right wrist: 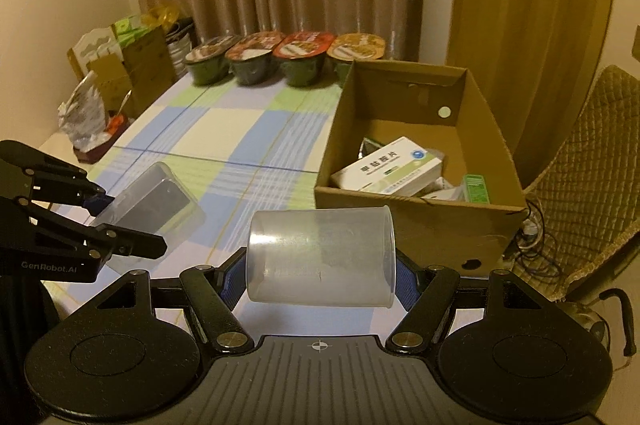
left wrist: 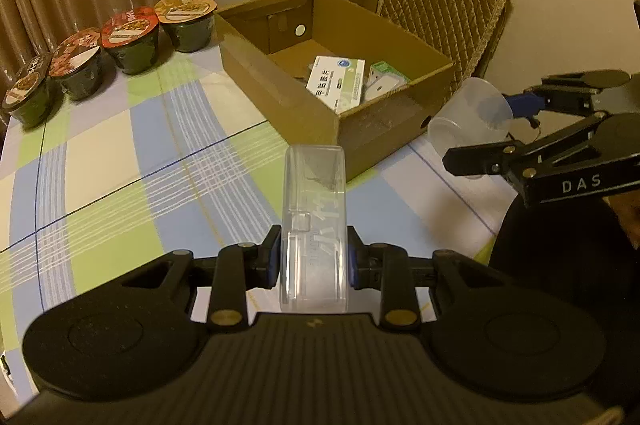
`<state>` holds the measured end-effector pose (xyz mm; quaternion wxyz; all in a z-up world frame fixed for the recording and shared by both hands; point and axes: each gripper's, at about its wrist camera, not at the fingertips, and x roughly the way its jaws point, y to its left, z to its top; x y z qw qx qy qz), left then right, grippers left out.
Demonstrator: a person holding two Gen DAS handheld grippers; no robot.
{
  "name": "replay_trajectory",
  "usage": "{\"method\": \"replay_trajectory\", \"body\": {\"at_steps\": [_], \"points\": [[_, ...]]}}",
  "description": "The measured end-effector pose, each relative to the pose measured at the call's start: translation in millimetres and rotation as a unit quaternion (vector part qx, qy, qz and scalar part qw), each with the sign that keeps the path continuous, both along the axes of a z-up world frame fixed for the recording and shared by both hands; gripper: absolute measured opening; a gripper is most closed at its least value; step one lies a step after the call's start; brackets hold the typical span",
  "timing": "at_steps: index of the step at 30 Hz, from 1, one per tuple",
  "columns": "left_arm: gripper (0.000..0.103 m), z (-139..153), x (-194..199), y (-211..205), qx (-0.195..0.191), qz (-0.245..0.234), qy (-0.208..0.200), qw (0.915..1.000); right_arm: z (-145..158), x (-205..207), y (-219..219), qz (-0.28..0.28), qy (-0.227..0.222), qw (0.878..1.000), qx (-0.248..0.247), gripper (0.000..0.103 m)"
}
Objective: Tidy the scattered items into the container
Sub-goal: 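Lift and carry both clear containers with both tools over the cardboard box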
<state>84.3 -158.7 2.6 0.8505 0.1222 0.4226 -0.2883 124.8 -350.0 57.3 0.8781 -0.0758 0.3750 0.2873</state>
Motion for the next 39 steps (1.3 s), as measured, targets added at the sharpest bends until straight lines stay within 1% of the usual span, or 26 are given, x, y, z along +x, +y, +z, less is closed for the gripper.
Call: {"method": "replay_trajectory", "body": {"at_steps": [16,29,39], "points": [[0.026,5.1,14.6,-29.7,-0.030,-0.001,0.005,0.9995,1.7,16.0,-20.3,-0.027,0.003,1.000,0.007,0.074],[0.026,5.3,27.2,-44.2,-0.045,0.002,0.009,0.9989,3.0,31.0,-26.0,-0.039,0.001,0.999,0.006,0.074],[0.026,8.5,45.3,-57.2,-0.059,0.003,0.007,0.9982,5.8,48.6,-27.8,-0.044,-0.006,0.999,0.001,0.074]]}}
